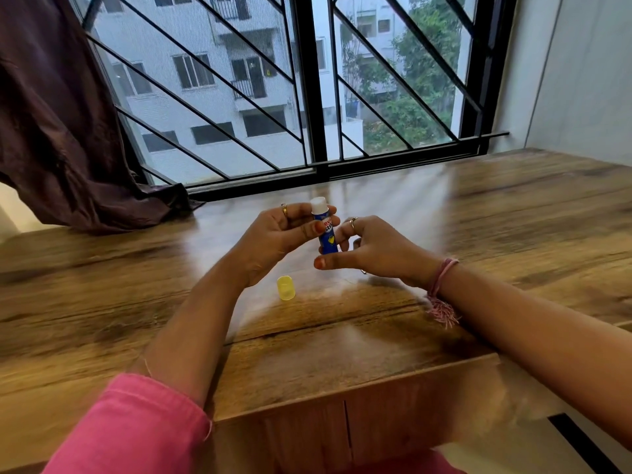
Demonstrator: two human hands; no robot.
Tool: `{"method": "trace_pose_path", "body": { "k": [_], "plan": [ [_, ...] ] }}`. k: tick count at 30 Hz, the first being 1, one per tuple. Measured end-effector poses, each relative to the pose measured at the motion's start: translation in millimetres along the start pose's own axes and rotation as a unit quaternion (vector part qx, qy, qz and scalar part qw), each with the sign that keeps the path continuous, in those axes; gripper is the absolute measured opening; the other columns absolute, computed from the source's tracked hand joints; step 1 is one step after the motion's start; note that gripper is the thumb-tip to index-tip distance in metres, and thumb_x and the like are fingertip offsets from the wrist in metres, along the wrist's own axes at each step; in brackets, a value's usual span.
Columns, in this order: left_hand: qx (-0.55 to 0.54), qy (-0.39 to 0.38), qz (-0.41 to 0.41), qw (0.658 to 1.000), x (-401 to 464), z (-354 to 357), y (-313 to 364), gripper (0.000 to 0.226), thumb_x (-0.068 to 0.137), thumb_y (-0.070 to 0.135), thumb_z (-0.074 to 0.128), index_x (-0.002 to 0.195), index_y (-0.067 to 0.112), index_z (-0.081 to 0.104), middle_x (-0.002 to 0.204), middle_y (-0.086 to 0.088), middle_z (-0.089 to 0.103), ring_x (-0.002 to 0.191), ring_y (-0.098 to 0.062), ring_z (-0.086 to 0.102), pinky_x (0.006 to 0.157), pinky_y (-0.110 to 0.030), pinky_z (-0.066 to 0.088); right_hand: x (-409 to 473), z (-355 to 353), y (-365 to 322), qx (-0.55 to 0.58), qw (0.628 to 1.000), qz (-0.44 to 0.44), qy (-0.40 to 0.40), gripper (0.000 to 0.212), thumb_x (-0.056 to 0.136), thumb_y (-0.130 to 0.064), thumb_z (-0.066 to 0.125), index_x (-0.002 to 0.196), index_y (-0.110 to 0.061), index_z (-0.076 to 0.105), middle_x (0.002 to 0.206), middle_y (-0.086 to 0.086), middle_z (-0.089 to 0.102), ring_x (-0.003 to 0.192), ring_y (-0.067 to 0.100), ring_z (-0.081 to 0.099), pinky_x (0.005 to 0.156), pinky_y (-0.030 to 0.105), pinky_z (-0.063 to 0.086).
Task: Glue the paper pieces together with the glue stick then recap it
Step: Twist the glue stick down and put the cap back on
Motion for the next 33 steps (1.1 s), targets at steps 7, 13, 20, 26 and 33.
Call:
{"method": "trace_pose_path", "body": {
  "k": [7,13,20,26,33],
  "plan": [
    [0.0,0.007,0.002,1.0,0.2,-2.1,0.5,0.026,0.079,0.024,0.067,0.105,0.025,0.071,0.11,-0.001,0.071,0.111,-0.018,0.063,0.09,-0.022,0.049,-0.3,-3.4,-2.8,-0.031,0.999,-0.014,0.032,0.023,0.066,-0.041,0.083,0.071,-0.028,0.064,0.079,-0.006,0.058,0.058,-0.003,0.049,0.059,0.015,0.035],
    [0.009,-0.013,-0.018,1.0,-2.6,-0.6,-3.1,0.026,0.082,0.022,0.063,0.107,0.026,0.071,0.11,-0.001,0.071,0.112,-0.017,0.062,0.089,-0.02,0.048,-3.4,5.3,-5.4,0.004,0.998,-0.023,-0.065,0.027,0.08,-0.026,0.074,0.102,-0.012,0.073,0.099,0.002,0.067,0.061,-0.009,0.052,0.061,0.004,0.038],
    [0.016,0.008,0.0,1.0,-0.6,0.2,0.9,0.028,0.079,0.019,0.066,0.107,0.023,0.069,0.11,-0.001,0.071,0.11,-0.017,0.063,0.086,-0.019,0.049,0.8,-4.0,1.7,-0.006,1.0,0.0,0.02,0.022,0.065,-0.036,0.084,0.069,-0.022,0.068,0.076,-0.004,0.057,0.052,-0.003,0.047,0.061,0.02,0.035],
    [0.03,-0.006,-0.015,0.999,-1.5,1.3,-1.6,0.027,0.081,0.025,0.066,0.107,0.028,0.07,0.112,0.0,0.071,0.113,-0.017,0.062,0.09,-0.02,0.049,-0.8,0.8,3.5,-0.02,1.0,0.014,0.004,0.027,0.065,-0.041,0.083,0.066,-0.027,0.06,0.076,-0.009,0.056,0.057,-0.003,0.048,0.061,0.018,0.036],
    [0.057,-0.04,-0.054,0.996,-3.7,3.3,-5.6,0.032,0.079,0.026,0.069,0.111,0.025,0.069,0.117,-0.005,0.068,0.112,-0.023,0.062,0.097,-0.031,0.048,-3.8,7.3,-6.1,0.064,0.996,-0.019,-0.053,0.027,0.077,-0.025,0.077,0.098,-0.01,0.072,0.085,-0.006,0.067,0.054,-0.006,0.051,0.054,0.011,0.043]
  ]
}}
Point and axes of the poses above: each hand's wrist, its own x-axis towards the middle knuckle, its own z-axis out of the palm, y = z × x, the point moved 7 cm from there along x, towards the middle knuckle
